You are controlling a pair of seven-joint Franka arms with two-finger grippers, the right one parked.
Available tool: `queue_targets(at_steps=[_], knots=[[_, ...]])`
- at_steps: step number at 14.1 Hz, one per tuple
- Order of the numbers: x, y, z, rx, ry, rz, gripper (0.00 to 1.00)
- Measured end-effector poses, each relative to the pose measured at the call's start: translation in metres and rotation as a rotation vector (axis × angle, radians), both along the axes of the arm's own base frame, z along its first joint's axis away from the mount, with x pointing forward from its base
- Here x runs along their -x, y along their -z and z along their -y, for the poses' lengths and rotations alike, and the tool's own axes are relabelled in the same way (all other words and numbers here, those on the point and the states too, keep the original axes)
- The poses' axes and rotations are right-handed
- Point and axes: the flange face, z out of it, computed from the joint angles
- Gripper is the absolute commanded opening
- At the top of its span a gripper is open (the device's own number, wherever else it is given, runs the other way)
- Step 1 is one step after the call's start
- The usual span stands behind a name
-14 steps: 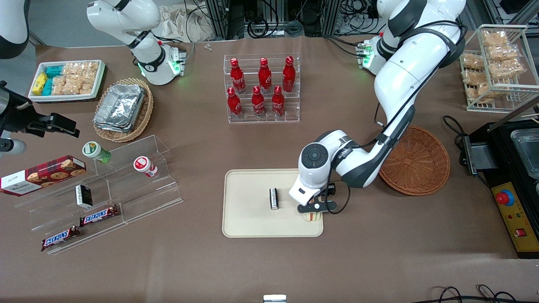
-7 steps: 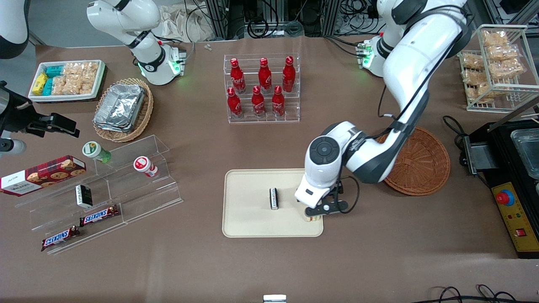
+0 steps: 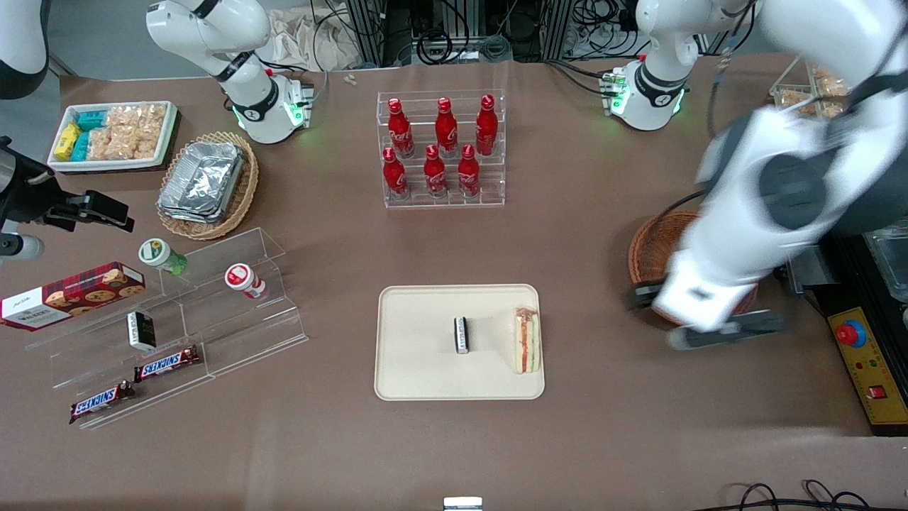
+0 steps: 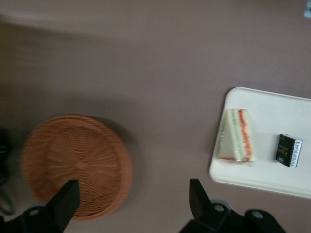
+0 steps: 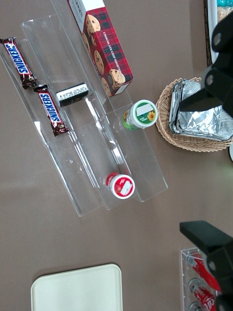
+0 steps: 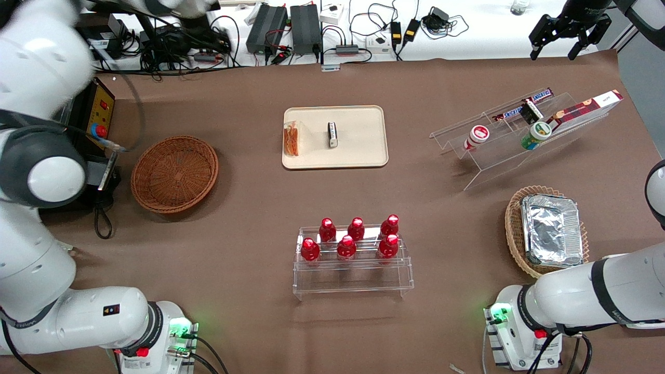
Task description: Place sandwich from basket to tray
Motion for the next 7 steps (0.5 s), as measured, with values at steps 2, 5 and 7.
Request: queue_targets(at_steps=[2, 5, 7], knots=[[0.017, -0.05, -0.077, 0.023, -0.03, 0.016, 1.0], [0.051, -0.081, -0.126, 0.021, 0.025, -0.039, 1.0], [0.068, -0.083, -0.158, 0.048, 0.087, -0.073, 1.0]])
